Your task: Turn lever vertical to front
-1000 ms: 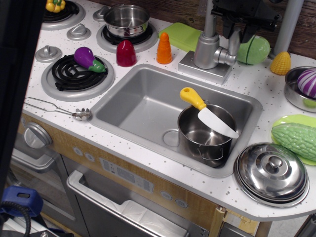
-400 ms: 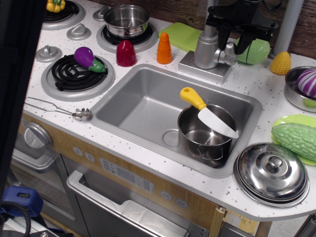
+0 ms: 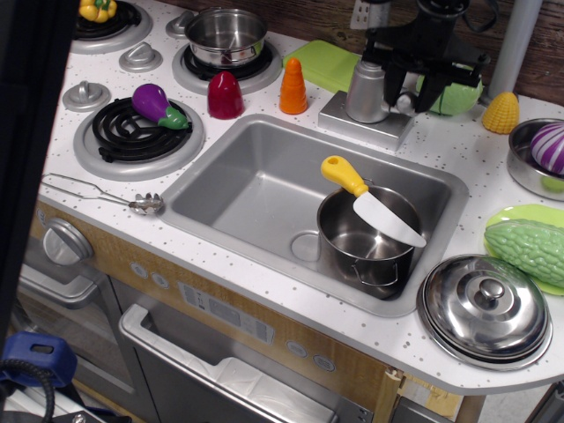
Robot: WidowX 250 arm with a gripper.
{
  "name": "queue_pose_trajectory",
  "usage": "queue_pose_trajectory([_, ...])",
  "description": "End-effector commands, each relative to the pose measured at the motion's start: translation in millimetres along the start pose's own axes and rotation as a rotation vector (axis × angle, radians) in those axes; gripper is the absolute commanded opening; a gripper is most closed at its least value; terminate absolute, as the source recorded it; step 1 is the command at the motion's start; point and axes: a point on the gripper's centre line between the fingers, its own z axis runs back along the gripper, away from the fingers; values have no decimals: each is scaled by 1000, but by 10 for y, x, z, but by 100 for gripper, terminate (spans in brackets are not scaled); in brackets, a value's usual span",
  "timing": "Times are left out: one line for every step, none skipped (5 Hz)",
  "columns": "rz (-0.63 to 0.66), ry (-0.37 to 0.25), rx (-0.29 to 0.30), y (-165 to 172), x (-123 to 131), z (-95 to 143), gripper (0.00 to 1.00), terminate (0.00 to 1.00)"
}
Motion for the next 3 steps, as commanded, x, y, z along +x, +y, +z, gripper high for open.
queue_pose_trajectory([4,-39,-73,-173,-34,235,0,0])
queue_pose_trajectory([2,-42,-75,-161,-26,205,0,0])
queue_pose_trajectory([6,-48,-87,-157,-44,124,0,100])
